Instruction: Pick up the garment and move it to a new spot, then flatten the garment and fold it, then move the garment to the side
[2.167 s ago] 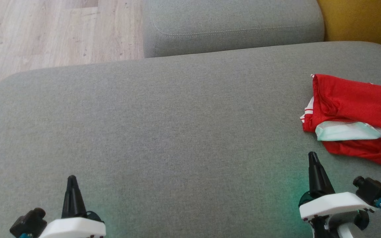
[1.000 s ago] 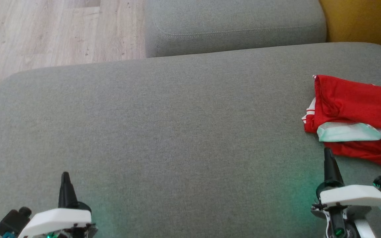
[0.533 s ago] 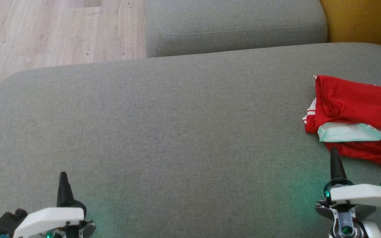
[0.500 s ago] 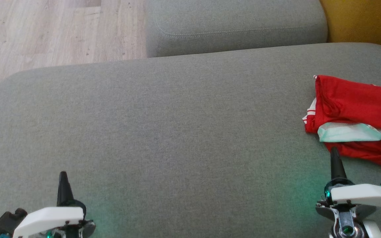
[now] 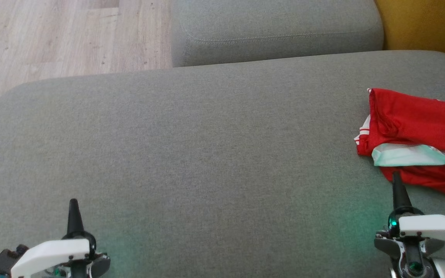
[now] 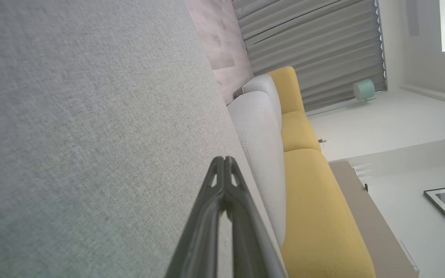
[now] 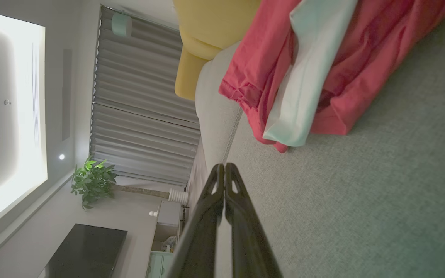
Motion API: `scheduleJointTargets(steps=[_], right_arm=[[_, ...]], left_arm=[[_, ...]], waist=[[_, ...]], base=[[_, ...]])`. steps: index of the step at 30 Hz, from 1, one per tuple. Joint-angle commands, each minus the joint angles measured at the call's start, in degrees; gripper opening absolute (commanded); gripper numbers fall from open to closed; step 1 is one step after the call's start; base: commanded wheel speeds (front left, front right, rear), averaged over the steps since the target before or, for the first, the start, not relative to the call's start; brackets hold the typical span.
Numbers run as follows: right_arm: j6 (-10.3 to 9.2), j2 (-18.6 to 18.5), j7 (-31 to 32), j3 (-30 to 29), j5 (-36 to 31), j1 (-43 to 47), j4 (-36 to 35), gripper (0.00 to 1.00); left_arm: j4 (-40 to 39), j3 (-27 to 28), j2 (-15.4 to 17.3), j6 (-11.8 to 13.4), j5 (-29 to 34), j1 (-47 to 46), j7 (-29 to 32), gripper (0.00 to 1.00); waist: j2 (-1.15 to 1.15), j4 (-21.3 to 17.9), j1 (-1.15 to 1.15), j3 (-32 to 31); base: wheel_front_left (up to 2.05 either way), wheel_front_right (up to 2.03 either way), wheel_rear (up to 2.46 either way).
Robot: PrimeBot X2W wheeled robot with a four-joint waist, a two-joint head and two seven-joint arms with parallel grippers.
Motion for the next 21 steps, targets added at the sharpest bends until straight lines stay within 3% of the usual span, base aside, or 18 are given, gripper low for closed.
scheduleJointTargets(steps=[1,21], right_arm=[[-0.03,-0.84,0.37,0.59,1.54,-3.38,-2.38,0.0],[-0.04,-0.78,3.77,-1.72,13.36,-3.94,-3.37,0.0]], left_arm=[[-2.06,2.04,0.3,-0.67,-1.25,-3.38,0.53,0.0],[-2.23,3.5,0.35,-1.78,-12.77,-4.6,3.84,0.0]], waist=[[0.0,0.02,0.0,0.0],[0.0,0.27,0.0,-0.02]], base=[[0.0,0.0,0.0],[0.0,0.0,0.0]])
